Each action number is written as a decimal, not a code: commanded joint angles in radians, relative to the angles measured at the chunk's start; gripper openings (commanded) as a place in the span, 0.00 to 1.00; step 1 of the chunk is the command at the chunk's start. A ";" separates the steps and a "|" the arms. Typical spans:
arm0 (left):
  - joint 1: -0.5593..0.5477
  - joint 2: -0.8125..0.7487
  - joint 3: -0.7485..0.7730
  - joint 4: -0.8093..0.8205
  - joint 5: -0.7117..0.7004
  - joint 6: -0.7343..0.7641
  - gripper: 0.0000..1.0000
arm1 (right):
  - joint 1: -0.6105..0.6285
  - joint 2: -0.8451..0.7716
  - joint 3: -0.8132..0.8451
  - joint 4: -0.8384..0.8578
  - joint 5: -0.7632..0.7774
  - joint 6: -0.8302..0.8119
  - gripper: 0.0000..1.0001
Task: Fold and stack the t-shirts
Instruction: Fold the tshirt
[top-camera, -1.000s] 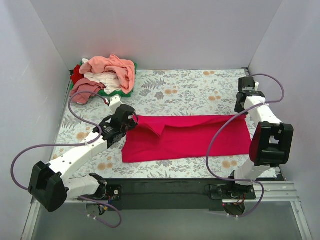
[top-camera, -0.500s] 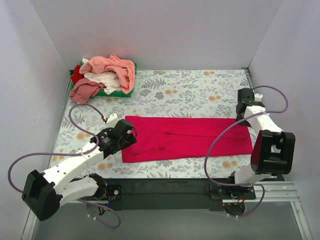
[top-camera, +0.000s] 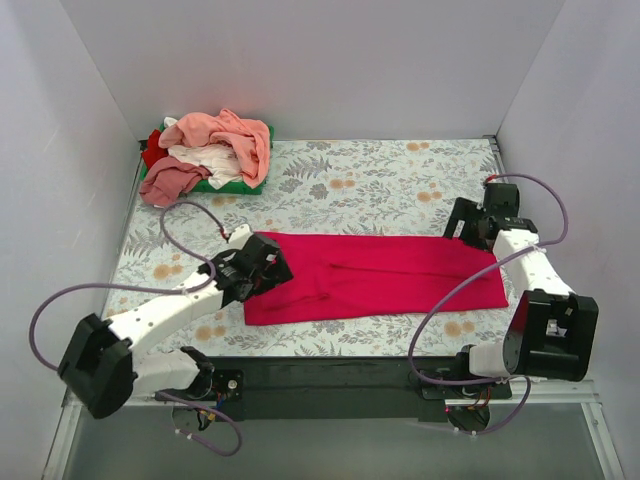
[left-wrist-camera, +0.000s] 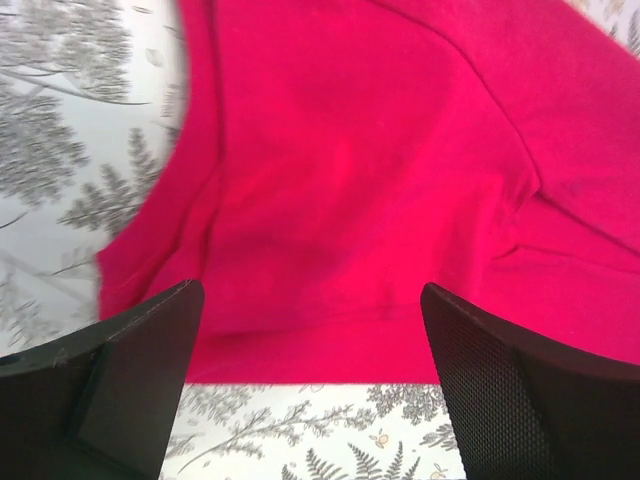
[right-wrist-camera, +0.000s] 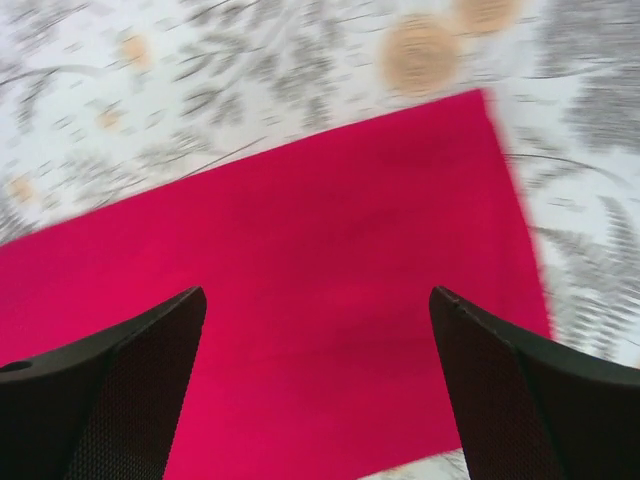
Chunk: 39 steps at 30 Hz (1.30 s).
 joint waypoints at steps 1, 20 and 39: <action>-0.006 0.127 0.044 0.164 0.084 0.073 0.91 | 0.002 0.009 -0.054 0.164 -0.403 -0.022 0.98; 0.216 0.976 0.594 0.278 0.457 0.316 0.94 | 0.039 -0.078 -0.428 0.281 -0.583 0.104 0.98; 0.229 1.722 1.688 0.262 0.765 0.160 0.96 | 0.860 -0.447 -0.556 0.215 -0.580 0.325 0.98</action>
